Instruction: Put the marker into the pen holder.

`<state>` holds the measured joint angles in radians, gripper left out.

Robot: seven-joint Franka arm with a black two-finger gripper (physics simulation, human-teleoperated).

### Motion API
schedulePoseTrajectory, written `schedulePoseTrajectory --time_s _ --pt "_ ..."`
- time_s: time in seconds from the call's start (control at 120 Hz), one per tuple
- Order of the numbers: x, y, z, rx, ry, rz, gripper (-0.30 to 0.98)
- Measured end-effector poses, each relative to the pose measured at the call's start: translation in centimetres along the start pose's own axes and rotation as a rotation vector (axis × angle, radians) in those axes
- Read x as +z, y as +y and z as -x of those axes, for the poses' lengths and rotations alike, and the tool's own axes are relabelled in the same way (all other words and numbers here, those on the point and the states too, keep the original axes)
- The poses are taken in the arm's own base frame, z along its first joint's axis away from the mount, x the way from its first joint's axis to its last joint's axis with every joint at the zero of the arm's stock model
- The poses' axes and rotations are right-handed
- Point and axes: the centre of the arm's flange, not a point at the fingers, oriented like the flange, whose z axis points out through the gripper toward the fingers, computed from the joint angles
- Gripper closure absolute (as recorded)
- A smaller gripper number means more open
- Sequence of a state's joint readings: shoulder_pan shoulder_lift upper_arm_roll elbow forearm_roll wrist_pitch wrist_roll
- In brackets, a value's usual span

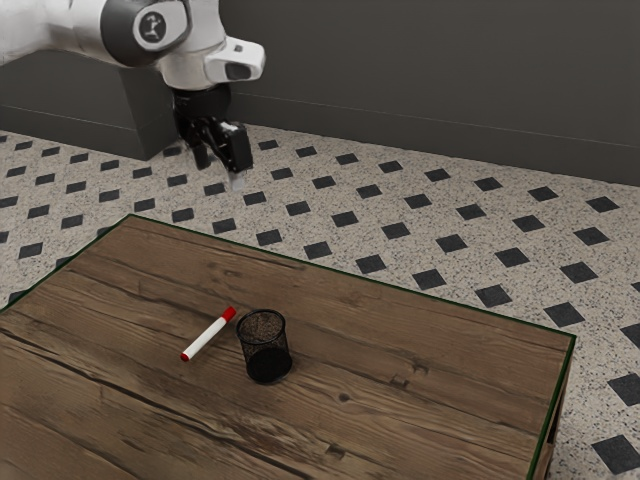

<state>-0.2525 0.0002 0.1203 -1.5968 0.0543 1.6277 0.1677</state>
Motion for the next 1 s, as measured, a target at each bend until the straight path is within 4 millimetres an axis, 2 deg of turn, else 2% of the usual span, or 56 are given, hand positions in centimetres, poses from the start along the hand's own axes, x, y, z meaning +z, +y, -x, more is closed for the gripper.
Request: schedulePoseTrajectory --time_s 0.083,0.117,0.183,0.217,0.242,0.267,0.283,0.325,0.35,0.367,0.392,0.425,0.475,0.525,0.608,0.675,0.783,1.0 --pt "-0.6 6.3 0.1 0.110 -0.042 0.000 0.02" --pt "-1.4 8.7 0.1 0.153 -0.041 -0.011 0.02" --pt "-2.3 13.2 -0.8 0.228 -0.038 -0.036 0.01" --pt "-2.2 14.7 -1.0 0.248 -0.044 -0.041 0.02" --pt "-1.3 14.9 -1.6 0.246 -0.062 -0.044 0.05" --pt "0.3 13.4 -2.4 0.214 -0.090 -0.041 0.09" --pt "1.6 11.0 -3.0 0.169 -0.113 -0.039 0.12" --pt "6.1 1.7 -3.6 0.004 -0.185 -0.025 0.18" --pt "10.0 -3.6 -2.8 -0.085 -0.236 -0.010 0.21" --pt "12.6 -6.1 -2.0 -0.129 -0.266 -0.001 0.23" --pt "16.3 -8.6 -1.1 -0.174 -0.300 0.011 0.25" --pt "20.3 -10.4 -0.6 -0.207 -0.325 0.025 0.25" --pt "24.8 -11.1 -0.9 -0.226 -0.336 0.038 0.24" --pt "28.3 -11.4 -1.4 -0.237 -0.333 0.047 0.24" --pt "31.7 -11.4 -2.1 -0.250 -0.302 0.054 0.23" --pt "34.5 -11.0 -1.6 -0.256 -0.280 0.058 0.22" --pt "36.2 -10.8 -1.2 -0.264 -0.220 0.051 0.22" --pt "36.5 -11.1 -1.5 -0.276 -0.134 0.038 0.29"
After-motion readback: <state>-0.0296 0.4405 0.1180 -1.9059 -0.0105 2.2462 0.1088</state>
